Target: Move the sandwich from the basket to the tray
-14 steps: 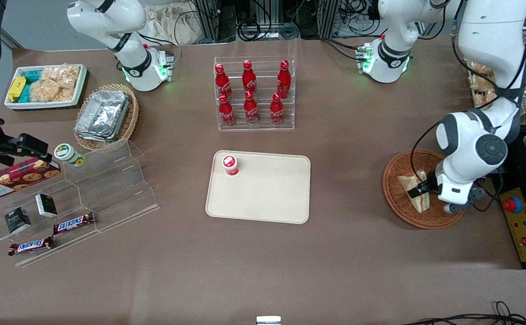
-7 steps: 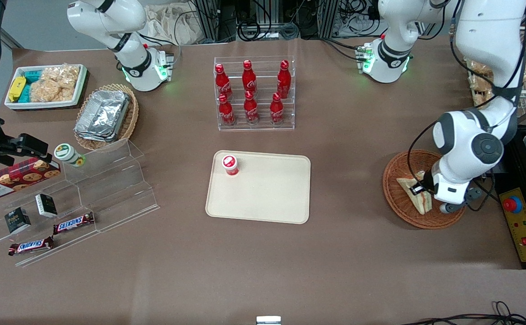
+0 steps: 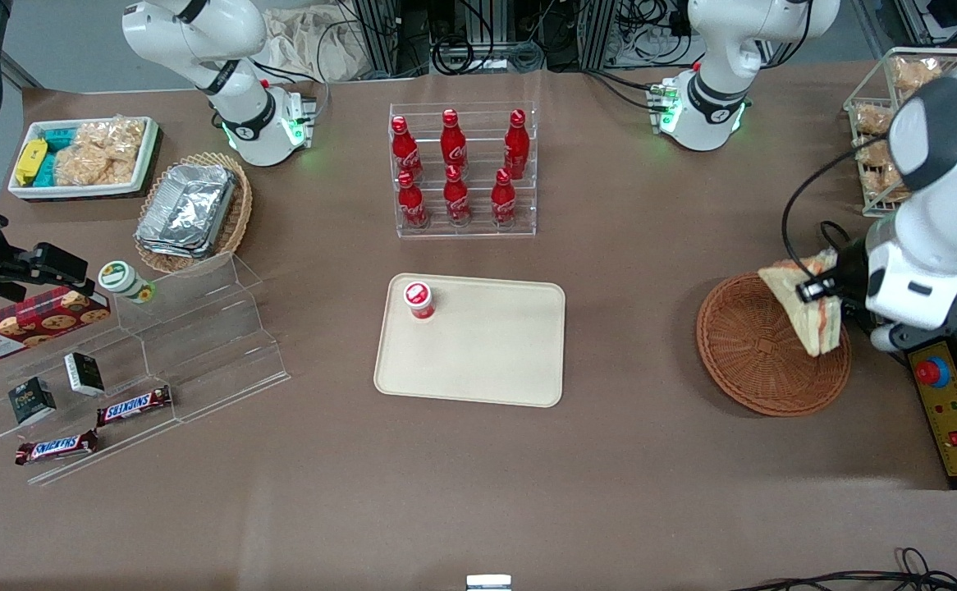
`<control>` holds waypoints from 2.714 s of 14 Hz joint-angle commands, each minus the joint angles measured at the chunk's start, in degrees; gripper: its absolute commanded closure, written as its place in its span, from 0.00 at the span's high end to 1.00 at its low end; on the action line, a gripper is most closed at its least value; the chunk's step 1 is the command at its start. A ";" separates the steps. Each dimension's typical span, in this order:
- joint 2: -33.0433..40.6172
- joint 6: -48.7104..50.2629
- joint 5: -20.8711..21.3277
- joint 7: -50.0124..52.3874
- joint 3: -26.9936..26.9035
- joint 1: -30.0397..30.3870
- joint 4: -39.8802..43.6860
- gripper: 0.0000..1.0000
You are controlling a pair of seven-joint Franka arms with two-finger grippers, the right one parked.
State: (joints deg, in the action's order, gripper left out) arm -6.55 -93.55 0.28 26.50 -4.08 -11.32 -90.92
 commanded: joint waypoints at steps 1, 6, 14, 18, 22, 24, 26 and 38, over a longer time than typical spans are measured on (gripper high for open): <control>-1.97 9.59 3.06 6.34 3.62 -4.13 9.60 0.00; -3.28 10.50 3.24 26.73 9.69 -16.00 12.35 0.00; -23.74 -14.18 1.48 41.78 10.14 -21.64 11.91 0.00; -32.81 -21.93 -0.36 42.05 10.14 -21.29 11.91 0.00; -37.30 -26.24 -1.76 41.96 10.14 -20.94 11.82 0.07; -37.48 -27.21 -3.26 41.96 10.14 -20.76 11.82 0.43; -36.52 -26.60 -3.79 42.83 9.79 -20.76 11.82 1.00; -4.20 -14.32 1.66 36.31 10.66 -2.24 -1.52 1.00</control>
State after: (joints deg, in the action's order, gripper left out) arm -18.55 -109.34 1.23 69.77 5.19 -17.81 -84.58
